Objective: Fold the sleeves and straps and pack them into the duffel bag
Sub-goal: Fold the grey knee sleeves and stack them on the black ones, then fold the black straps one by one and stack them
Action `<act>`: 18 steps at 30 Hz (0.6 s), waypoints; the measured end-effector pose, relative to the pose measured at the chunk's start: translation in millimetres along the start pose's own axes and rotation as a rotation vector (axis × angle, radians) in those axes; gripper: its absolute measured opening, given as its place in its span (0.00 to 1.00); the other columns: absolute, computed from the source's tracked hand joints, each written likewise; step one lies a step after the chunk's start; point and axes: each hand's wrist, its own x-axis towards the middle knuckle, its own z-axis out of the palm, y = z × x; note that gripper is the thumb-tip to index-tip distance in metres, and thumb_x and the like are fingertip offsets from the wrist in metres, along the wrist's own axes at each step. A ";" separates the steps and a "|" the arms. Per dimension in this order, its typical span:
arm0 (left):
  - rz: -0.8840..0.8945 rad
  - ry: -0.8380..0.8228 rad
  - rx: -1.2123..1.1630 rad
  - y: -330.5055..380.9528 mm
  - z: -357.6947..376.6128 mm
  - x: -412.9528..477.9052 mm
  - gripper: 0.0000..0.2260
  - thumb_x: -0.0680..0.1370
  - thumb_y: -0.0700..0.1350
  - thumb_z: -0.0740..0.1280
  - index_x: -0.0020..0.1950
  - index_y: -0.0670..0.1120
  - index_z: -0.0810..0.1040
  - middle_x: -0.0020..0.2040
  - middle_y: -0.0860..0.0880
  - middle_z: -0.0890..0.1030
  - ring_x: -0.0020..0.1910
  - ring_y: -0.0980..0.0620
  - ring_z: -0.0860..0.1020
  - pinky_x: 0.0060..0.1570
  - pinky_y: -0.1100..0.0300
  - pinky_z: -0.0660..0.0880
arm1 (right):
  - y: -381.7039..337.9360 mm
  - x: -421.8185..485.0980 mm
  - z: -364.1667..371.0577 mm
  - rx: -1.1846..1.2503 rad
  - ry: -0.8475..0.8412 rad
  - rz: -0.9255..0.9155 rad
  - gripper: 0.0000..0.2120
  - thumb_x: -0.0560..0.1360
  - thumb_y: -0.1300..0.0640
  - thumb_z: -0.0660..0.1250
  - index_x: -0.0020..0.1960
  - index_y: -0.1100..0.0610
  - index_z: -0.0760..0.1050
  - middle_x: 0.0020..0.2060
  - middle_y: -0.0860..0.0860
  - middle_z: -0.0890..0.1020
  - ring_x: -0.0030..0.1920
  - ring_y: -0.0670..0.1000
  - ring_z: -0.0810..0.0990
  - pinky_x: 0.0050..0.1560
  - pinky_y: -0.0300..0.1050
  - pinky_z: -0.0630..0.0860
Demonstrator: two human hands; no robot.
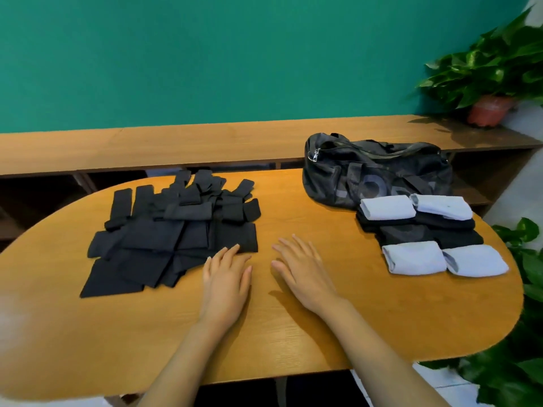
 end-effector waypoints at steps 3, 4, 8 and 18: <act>-0.042 0.027 0.045 -26.5 -0.9 -3.3 0.14 0.83 0.50 0.60 0.67 0.51 0.77 0.73 0.49 0.70 0.74 0.46 0.62 0.75 0.44 0.52 | -18.8 13.2 16.0 0.000 -0.039 -0.042 0.24 0.83 0.41 0.48 0.76 0.47 0.62 0.77 0.44 0.60 0.79 0.48 0.49 0.78 0.52 0.46; -0.052 0.040 0.065 -33.4 0.1 -4.2 0.14 0.82 0.49 0.61 0.66 0.50 0.77 0.72 0.48 0.71 0.74 0.45 0.63 0.75 0.42 0.53 | -23.3 17.1 20.6 -0.006 -0.048 -0.054 0.24 0.83 0.41 0.48 0.76 0.47 0.62 0.77 0.44 0.60 0.79 0.47 0.49 0.78 0.53 0.46; -0.062 0.074 0.076 -48.0 4.9 -5.2 0.12 0.82 0.46 0.63 0.63 0.48 0.79 0.71 0.47 0.72 0.74 0.45 0.64 0.75 0.40 0.51 | -33.0 33.8 36.4 -0.049 -0.089 -0.088 0.22 0.83 0.42 0.49 0.73 0.48 0.67 0.78 0.44 0.59 0.79 0.48 0.48 0.77 0.54 0.47; -0.068 0.127 0.014 -50.3 4.7 -5.5 0.13 0.82 0.45 0.60 0.64 0.47 0.78 0.72 0.47 0.71 0.75 0.48 0.63 0.76 0.42 0.49 | -35.1 45.7 55.8 -0.159 -0.139 -0.078 0.28 0.83 0.41 0.46 0.79 0.53 0.58 0.79 0.44 0.53 0.79 0.47 0.43 0.78 0.54 0.43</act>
